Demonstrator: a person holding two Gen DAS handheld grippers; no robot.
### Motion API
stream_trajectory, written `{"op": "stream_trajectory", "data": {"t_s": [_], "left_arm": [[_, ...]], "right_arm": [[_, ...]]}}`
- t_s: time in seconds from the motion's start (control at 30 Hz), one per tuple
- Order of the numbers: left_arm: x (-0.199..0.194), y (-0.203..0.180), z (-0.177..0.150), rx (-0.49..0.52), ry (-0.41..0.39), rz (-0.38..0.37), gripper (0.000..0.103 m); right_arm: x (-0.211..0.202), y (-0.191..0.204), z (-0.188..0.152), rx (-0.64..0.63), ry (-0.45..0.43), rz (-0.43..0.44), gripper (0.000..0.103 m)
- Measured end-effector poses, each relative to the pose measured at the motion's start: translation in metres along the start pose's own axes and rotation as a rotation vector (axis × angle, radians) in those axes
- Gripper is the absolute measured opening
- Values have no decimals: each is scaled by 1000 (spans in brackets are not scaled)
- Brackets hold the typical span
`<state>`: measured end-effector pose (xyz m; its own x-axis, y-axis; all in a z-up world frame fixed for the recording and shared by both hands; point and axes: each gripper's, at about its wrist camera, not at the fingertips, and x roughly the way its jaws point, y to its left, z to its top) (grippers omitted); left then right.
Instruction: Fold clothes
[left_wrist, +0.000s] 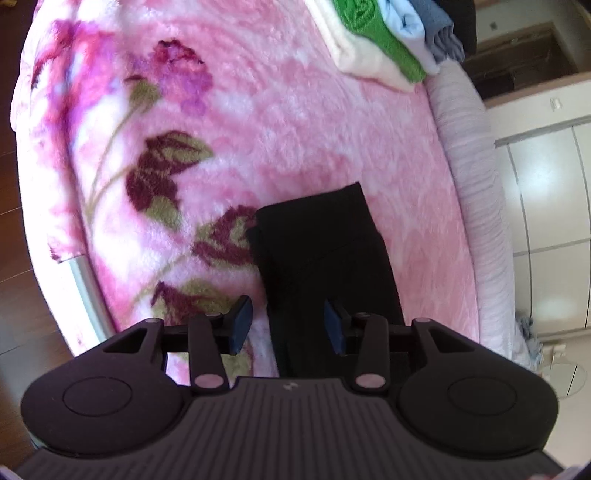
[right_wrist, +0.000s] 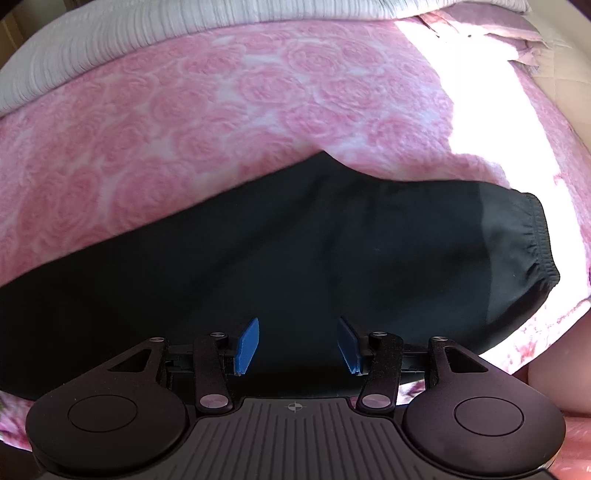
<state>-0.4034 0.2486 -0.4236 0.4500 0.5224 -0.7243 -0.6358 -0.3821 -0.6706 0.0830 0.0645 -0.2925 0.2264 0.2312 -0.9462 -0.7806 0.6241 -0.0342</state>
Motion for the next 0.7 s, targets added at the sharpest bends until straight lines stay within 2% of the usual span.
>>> {"op": "stream_trajectory", "data": {"t_s": [0.2,0.23,0.3,0.47,0.53,0.6,0.7], "left_arm": [[11,-5,-14,51,-88,0,36],[10,-5,-17,61,-101,4,33],[8,-9,-22,100,-124,14,14],[-2,-37,-31,280,-166,49,8],[-9,-63,-41,426,-175,35,8],[-16,-92,-58,583,-164,-10,8],[-13,-123,-102,763,-85,-115,8]], "right_arm": [[19,-33,-11,19,38,-16,51],[21,-38,-13,21,46,-17,51],[25,-47,-18,24,58,-17,51],[24,-70,-25,20,45,-32,51],[22,-79,-28,25,35,-50,51],[21,-89,-31,34,24,-68,51],[21,-104,-36,79,25,-81,51]]}}
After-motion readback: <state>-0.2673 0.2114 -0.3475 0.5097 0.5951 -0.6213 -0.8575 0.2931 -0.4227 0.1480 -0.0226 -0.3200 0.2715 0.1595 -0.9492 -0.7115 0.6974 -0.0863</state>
